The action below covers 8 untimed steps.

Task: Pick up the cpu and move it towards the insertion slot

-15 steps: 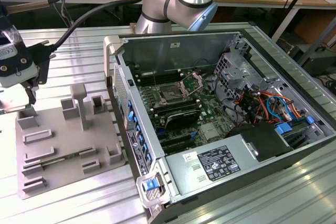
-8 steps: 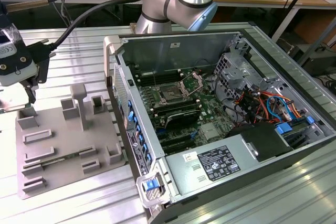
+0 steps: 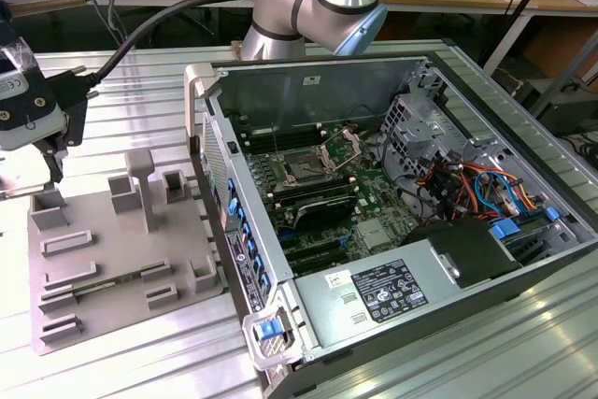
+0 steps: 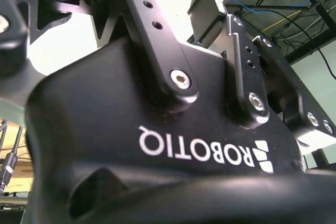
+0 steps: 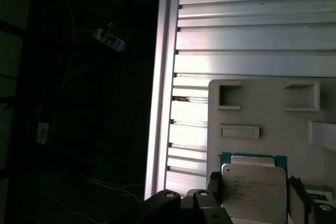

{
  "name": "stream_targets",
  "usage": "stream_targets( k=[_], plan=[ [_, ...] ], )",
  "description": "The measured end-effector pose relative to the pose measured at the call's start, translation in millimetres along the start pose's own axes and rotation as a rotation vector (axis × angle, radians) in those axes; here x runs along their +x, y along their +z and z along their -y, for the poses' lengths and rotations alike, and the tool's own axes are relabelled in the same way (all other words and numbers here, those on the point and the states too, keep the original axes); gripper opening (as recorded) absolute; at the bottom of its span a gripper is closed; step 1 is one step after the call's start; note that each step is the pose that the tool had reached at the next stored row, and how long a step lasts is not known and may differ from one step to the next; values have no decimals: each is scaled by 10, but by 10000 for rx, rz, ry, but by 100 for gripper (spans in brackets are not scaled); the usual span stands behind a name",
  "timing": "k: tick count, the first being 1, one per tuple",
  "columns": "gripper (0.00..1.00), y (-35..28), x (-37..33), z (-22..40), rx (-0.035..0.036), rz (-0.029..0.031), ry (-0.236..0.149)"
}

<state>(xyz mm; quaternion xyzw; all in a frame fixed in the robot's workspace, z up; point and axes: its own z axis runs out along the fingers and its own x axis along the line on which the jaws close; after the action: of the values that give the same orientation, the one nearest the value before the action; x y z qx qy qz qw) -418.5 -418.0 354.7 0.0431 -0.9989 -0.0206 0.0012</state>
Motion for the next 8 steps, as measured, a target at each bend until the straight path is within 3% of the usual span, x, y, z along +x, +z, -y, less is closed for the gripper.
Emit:
stream_targets(
  k=[8],
  plan=[
    [55, -30, -1, -1, 0, -1, 0]
  ],
)
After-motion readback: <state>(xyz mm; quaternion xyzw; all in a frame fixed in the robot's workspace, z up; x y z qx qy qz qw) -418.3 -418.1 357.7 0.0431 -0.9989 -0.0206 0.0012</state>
